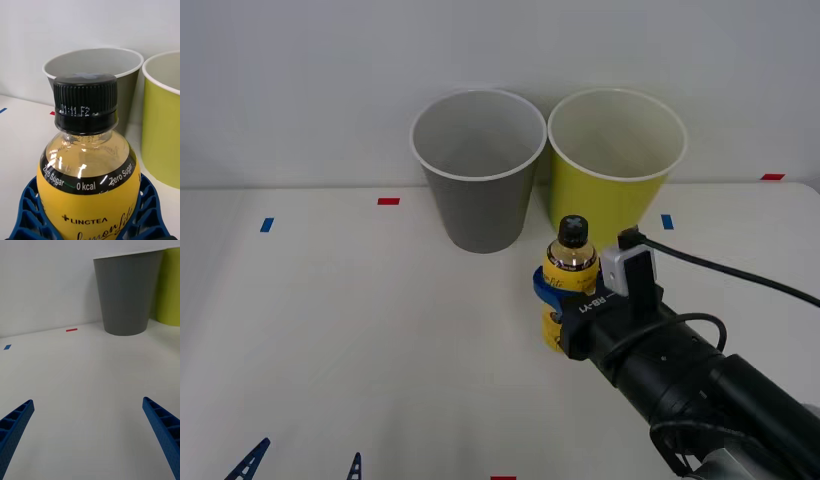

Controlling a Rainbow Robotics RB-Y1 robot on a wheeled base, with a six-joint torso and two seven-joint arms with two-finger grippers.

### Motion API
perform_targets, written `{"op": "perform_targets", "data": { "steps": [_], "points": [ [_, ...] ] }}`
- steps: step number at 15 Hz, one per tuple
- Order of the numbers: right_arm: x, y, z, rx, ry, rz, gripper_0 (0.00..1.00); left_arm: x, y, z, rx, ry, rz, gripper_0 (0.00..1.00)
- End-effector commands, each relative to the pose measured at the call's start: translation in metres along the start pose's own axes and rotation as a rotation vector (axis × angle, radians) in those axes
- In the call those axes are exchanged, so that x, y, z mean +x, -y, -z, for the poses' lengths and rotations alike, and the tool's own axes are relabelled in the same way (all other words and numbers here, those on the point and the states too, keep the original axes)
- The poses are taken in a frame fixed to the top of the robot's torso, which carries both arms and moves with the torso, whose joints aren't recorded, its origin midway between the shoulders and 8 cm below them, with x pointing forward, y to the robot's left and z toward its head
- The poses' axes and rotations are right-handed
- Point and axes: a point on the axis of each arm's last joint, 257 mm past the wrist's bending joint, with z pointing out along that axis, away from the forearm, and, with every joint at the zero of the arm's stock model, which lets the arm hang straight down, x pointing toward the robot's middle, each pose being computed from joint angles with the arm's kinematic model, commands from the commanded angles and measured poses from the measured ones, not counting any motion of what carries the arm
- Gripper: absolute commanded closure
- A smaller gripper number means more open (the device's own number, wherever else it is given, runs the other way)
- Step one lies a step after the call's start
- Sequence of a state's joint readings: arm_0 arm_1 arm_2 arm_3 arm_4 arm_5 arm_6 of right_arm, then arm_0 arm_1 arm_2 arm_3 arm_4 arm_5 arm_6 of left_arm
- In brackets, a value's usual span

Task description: Put cans in the gray bin and PET bottles in the light green bin.

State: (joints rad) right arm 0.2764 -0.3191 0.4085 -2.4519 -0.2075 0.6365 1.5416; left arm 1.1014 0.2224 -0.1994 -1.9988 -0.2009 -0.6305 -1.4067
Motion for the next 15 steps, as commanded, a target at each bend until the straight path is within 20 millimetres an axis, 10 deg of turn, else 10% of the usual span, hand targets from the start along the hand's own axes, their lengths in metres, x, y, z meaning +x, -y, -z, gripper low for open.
{"op": "perform_targets", "data": {
  "steps": [1,15],
  "points": [
    [-0.053,0.002,-0.004,-0.007,0.08,-0.056,1.0,0.0,0.0,0.0,0.0,0.0,0.0,0.0],
    [-0.2,0.037,0.013,-0.074,0.11,-0.095,1.0,0.0,0.0,0.0,0.0,0.0,0.0,0.0]
  ]
}}
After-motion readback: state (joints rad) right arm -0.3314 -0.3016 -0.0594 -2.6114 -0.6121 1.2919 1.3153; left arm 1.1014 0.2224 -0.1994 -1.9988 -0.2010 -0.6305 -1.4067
